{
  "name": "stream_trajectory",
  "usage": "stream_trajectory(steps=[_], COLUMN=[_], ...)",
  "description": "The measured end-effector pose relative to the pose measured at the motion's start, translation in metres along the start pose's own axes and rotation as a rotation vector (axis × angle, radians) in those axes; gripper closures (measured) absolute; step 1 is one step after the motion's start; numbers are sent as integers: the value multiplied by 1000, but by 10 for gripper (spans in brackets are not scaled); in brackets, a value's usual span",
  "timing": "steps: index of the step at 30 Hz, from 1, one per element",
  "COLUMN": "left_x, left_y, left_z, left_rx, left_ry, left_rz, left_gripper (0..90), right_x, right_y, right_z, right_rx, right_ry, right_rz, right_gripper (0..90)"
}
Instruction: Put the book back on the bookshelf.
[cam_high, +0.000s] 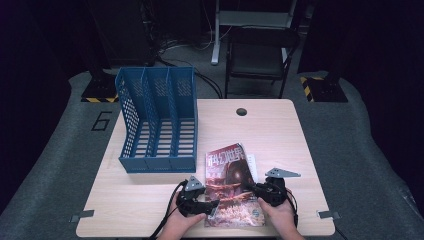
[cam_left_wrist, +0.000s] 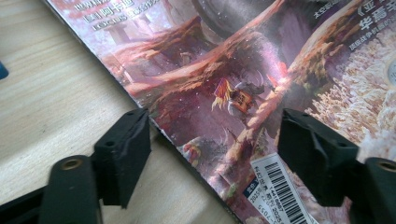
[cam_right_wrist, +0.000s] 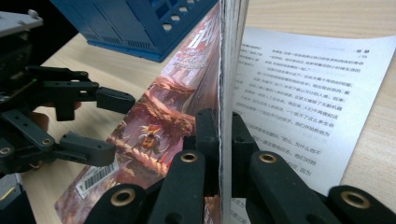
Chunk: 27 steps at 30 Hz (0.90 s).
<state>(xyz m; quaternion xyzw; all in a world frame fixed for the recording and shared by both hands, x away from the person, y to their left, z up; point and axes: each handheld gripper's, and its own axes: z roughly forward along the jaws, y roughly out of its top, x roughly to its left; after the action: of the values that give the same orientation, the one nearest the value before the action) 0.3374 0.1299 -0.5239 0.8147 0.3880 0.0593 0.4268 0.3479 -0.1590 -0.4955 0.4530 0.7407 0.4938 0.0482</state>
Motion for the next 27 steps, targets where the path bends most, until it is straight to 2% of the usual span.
stream_trajectory(steps=[5, 7, 10, 17, 25, 26, 27], left_x=[0, 0, 0, 0, -3, -5, -5], left_y=[2, 4, 6, 9, 14, 14, 15], left_z=[4, 6, 8, 14, 22, 23, 24], left_rx=[11, 17, 22, 20, 30, 27, 29], left_ry=[-19, -34, -54, -105, -135, -145, -151], left_rz=[-13, -5, -19, -21, 14, -7, -3], left_gripper=[147, 139, 115, 62, 8, 8, 2], right_x=[7, 9, 12, 16, 20, 20, 21], right_y=[0, 0, -1, -4, -4, -4, -4], right_z=[-11, -12, -16, -25, -32, -32, -32], right_rx=[-52, -57, -71, -102, -117, -117, -122], right_ry=[19, 24, 32, 37, 45, 45, 46], right_rz=[-15, -14, -27, -49, -56, -56, -57], right_gripper=[870, 870, 870, 869, 869, 869, 869])
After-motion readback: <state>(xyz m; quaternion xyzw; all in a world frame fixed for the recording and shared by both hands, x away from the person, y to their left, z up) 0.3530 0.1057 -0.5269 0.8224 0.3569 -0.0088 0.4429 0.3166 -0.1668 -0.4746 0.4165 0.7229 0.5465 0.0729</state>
